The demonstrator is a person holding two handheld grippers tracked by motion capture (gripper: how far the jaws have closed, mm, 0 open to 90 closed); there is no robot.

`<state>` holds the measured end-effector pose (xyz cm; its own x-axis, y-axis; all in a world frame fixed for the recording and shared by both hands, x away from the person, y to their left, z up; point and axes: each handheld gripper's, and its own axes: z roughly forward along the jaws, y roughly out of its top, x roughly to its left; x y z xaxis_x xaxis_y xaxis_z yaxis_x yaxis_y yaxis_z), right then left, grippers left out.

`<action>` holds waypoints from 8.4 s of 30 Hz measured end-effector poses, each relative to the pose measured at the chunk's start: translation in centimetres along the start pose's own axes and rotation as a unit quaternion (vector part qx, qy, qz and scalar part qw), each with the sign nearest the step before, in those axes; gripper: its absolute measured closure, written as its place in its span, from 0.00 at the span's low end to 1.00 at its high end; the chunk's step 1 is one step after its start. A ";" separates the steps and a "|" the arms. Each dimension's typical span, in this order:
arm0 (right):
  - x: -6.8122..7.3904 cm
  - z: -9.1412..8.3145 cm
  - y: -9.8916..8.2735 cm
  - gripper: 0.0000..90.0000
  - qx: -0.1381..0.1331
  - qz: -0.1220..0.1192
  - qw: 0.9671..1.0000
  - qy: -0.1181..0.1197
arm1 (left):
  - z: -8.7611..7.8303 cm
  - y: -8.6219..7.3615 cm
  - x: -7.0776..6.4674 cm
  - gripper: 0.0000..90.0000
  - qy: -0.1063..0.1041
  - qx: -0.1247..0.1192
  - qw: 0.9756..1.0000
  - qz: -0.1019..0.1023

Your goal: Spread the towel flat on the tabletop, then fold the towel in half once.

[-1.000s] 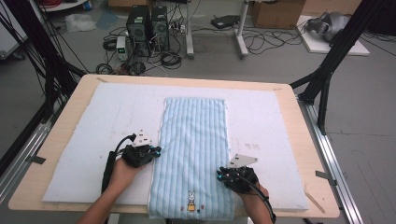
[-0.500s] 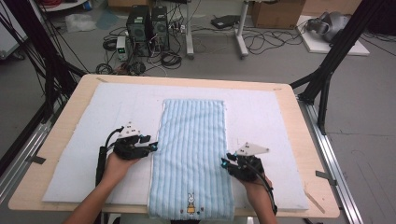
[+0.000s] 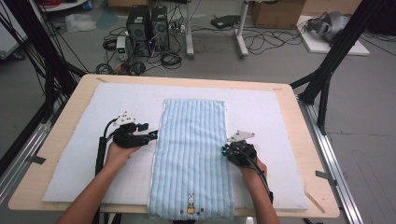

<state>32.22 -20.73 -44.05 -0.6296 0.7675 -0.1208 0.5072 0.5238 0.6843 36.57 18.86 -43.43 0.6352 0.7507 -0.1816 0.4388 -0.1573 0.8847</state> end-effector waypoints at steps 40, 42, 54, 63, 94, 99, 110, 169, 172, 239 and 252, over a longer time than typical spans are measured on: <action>-5.3 -5.3 -2.6 0.13 -0.138 0.084 0.986 -0.044 | -2.1 0.7 0.9 0.21 -0.036 -0.049 0.998 0.009; -5.4 -5.3 -2.7 0.13 -0.139 0.085 0.986 -0.042 | -2.0 0.6 1.0 0.21 -0.035 -0.045 0.998 0.006; -4.8 -4.6 -2.5 0.13 -0.123 0.077 0.989 -0.029 | -2.0 0.7 1.5 0.21 -0.026 -0.053 0.998 -0.026; -4.9 -4.6 -2.3 0.13 -0.130 0.085 0.988 -0.015 | -0.1 1.1 2.3 0.25 -0.009 -0.023 0.999 -0.034; -5.0 -4.1 -2.5 0.13 -0.120 0.089 0.989 -0.004 | 9.6 5.6 3.5 0.40 0.075 0.089 0.993 -0.021; -5.0 -4.0 -2.5 0.13 -0.119 0.088 0.989 -0.003 | 10.2 5.2 3.1 0.43 0.086 0.108 0.990 0.005; -4.9 -3.9 -2.5 0.13 -0.115 0.088 0.989 -0.006 | 11.0 4.8 1.7 0.80 0.076 0.138 0.986 0.058; -9.1 6.1 8.5 0.95 -0.057 0.126 0.990 0.001 | 8.6 6.6 3.4 0.96 0.013 0.033 0.999 -0.030; -8.6 5.4 8.4 0.95 -0.053 0.114 0.992 0.018 | 7.9 6.3 3.0 0.96 0.008 0.025 0.999 -0.028; -2.8 -2.7 -1.1 0.38 -0.111 0.134 0.985 0.011 | 4.6 1.4 0.2 0.32 0.016 0.049 0.997 -0.054; -2.8 -2.5 -1.2 0.37 -0.103 0.134 0.986 0.013 | 5.1 1.0 -0.4 0.88 -0.012 0.063 0.998 -0.003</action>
<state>31.90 -24.38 -42.71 -0.5060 0.8567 0.1001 0.5290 0.2166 0.8205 40.01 15.13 -44.68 0.6469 0.7363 -0.1986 0.5182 -0.2333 0.8228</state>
